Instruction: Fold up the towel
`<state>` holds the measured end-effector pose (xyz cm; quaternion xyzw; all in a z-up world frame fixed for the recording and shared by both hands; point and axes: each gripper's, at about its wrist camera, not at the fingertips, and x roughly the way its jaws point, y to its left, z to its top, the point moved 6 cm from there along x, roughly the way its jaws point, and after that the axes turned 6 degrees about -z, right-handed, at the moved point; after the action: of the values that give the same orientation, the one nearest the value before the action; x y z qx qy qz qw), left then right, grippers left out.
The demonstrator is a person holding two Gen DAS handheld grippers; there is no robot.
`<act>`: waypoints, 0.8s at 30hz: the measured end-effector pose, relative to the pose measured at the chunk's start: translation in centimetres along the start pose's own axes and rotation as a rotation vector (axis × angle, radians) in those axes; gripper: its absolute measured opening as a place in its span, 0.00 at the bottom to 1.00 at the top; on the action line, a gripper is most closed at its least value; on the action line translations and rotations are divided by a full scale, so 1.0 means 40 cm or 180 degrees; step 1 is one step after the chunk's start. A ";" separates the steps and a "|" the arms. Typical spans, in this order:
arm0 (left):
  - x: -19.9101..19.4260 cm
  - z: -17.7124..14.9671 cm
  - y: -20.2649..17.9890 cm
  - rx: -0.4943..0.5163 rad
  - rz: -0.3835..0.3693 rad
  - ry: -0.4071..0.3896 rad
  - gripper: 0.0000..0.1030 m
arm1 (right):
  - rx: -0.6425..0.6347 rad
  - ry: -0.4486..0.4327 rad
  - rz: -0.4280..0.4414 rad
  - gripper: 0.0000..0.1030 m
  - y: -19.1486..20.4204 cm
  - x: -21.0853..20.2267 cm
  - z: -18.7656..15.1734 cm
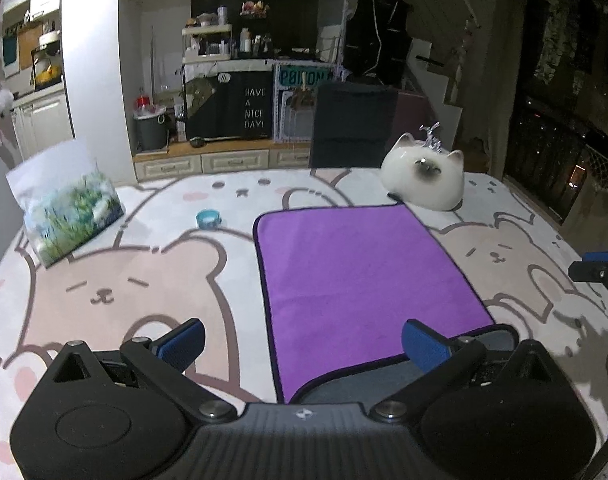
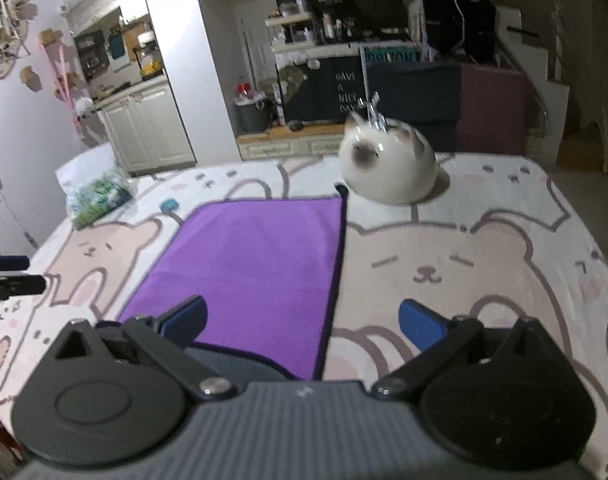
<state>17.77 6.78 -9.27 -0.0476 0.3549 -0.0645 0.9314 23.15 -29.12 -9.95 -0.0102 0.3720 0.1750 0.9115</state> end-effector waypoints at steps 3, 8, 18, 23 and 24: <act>0.032 -0.028 0.026 0.0000 -0.0059 0.0045 1.00 | -0.0040 0.0083 0.0031 1.00 -0.006 0.044 -0.020; 0.075 -0.078 0.071 -0.0088 -0.0272 0.0076 1.00 | -0.0408 0.0173 0.0299 1.00 -0.003 0.114 -0.064; 0.145 -0.159 0.093 -0.0165 -0.0732 0.0296 0.70 | -0.0646 0.0465 0.0639 0.95 0.011 0.178 -0.118; 0.174 -0.173 0.090 -0.0151 -0.0752 0.0430 0.50 | -0.0689 0.0778 0.0764 0.65 0.037 0.200 -0.140; 0.179 -0.175 0.088 -0.0139 -0.0762 0.0453 0.46 | -0.0695 0.0822 0.0745 0.58 0.039 0.203 -0.143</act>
<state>18.71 8.85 -19.63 -0.1052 0.4132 -0.1705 0.8883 24.18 -25.99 -19.43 -0.0880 0.4632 0.3163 0.8232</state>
